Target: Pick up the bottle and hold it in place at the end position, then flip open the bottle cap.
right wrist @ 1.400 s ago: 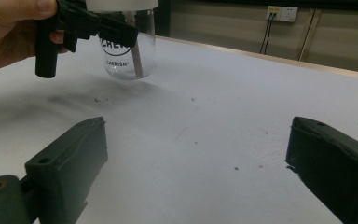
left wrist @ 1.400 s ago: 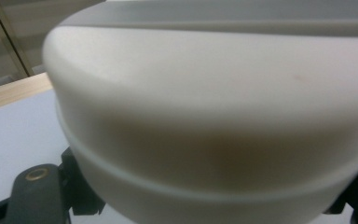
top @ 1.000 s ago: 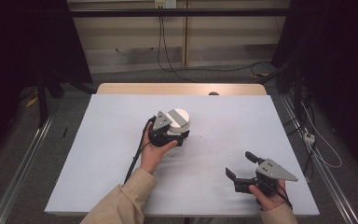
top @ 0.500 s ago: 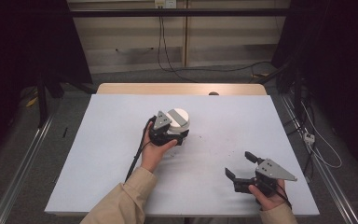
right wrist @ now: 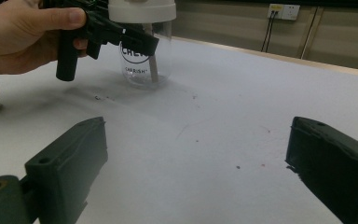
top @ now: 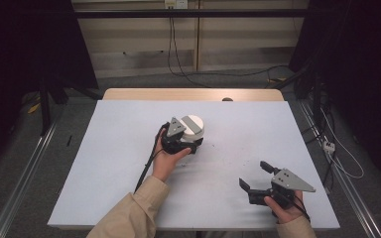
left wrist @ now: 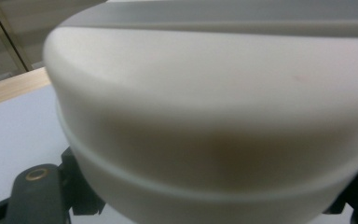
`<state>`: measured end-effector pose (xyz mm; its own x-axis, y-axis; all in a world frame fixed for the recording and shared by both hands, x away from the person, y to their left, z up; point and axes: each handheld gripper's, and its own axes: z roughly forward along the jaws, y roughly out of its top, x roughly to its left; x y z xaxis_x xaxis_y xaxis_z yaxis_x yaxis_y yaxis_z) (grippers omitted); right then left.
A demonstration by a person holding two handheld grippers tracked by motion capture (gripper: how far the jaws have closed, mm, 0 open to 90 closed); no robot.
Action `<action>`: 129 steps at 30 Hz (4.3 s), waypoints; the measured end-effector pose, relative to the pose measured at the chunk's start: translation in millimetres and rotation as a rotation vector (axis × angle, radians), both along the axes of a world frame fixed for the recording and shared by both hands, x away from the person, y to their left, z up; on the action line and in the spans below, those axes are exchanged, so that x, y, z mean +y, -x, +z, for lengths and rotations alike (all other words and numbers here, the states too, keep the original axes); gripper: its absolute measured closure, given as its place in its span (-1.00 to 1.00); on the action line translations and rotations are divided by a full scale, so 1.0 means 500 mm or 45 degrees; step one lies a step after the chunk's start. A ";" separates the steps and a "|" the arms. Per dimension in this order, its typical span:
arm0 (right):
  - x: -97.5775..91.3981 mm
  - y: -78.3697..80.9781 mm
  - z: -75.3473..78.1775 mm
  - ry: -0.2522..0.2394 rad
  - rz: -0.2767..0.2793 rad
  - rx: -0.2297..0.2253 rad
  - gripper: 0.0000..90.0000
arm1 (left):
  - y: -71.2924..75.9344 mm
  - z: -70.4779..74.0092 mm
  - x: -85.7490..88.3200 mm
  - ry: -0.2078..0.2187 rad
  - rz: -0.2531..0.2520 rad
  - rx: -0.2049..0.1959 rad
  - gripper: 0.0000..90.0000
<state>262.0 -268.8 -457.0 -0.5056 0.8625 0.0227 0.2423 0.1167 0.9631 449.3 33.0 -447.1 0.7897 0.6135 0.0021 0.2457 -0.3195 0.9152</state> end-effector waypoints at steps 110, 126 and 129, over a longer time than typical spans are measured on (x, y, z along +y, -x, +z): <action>0.201 -0.215 0.075 0.041 0.231 0.226 0.95 | 0.010 -0.027 0.006 0.033 0.008 0.009 -0.59; 0.212 -0.229 0.084 0.037 0.224 0.214 0.94 | 0.008 -0.023 0.006 0.007 -0.004 0.009 -0.58; 0.215 -0.229 0.084 0.037 0.229 0.221 0.94 | 0.009 -0.023 0.006 0.006 -0.010 0.007 -0.58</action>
